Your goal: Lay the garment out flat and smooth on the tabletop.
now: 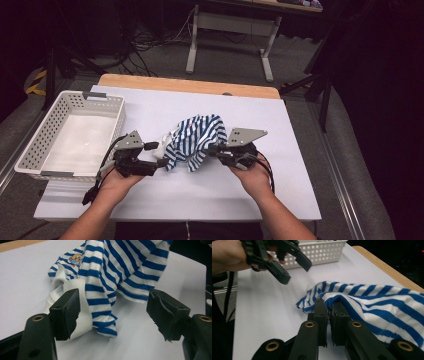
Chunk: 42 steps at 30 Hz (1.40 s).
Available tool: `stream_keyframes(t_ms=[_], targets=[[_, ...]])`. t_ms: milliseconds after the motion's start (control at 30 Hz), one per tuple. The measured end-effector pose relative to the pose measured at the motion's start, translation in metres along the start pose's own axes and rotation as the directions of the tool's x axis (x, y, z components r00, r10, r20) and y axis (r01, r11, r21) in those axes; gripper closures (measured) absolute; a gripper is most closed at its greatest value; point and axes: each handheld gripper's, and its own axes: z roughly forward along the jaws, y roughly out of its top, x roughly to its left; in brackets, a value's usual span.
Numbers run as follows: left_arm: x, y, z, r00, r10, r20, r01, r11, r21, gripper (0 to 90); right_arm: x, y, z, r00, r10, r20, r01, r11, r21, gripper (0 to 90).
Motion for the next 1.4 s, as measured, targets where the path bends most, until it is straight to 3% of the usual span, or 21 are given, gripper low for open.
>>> stream_keyframes(t_ms=[233, 433, 733, 867, 1000, 1167, 1300, 1400], targets=[[0.000, -0.003, -0.006, 0.9997, -0.013, -0.020, 0.013, 0.9999, -0.006, 28.2, 0.018, 0.013, 0.020, 0.9948, -0.053, -0.088, 0.055, 0.9983, 0.019, 84.5], [-0.001, -0.006, -0.010, 0.9994, -0.019, -0.031, 0.019, 0.9998, -0.009, 28.2, 0.028, 0.015, 0.054, 0.9847, -0.061, -0.163, 0.074, 0.9945, 0.074, 84.2], [0.001, -0.007, -0.012, 0.9990, -0.029, -0.034, 0.028, 0.9996, -0.007, 28.3, 0.022, 0.004, 0.100, 0.9808, -0.016, -0.194, 0.043, 0.9895, 0.138, 83.4], [0.001, -0.007, -0.011, 0.9993, -0.026, -0.027, 0.026, 0.9997, -0.001, 29.2, 0.016, -0.003, 0.112, 0.9822, 0.015, -0.187, 0.016, 0.9863, 0.164, 77.7], [-0.001, -0.007, -0.009, 0.9994, -0.034, -0.006, 0.034, 0.9993, 0.012, 31.1, 0.016, -0.003, 0.105, 0.9819, 0.019, -0.189, 0.009, 0.9895, 0.144, 72.0], [-0.005, -0.005, -0.003, 0.9980, -0.046, 0.045, 0.044, 0.9983, 0.039, 35.1, 0.016, -0.004, 0.074, 0.9855, 0.008, -0.170, 0.008, 0.9959, 0.090, 69.2], [-0.010, -0.005, 0.004, 0.9971, -0.035, 0.067, 0.031, 0.9977, 0.059, 37.8, 0.008, -0.012, 0.047, 0.9937, 0.016, -0.111, -0.009, 0.9981, 0.060, 65.9], [-0.011, -0.004, 0.011, 0.9952, -0.041, 0.089, 0.034, 0.9960, 0.082, 40.6, -0.009, -0.026, 0.026, 0.9965, 0.072, -0.041, -0.071, 0.9965, 0.044, 58.7]])
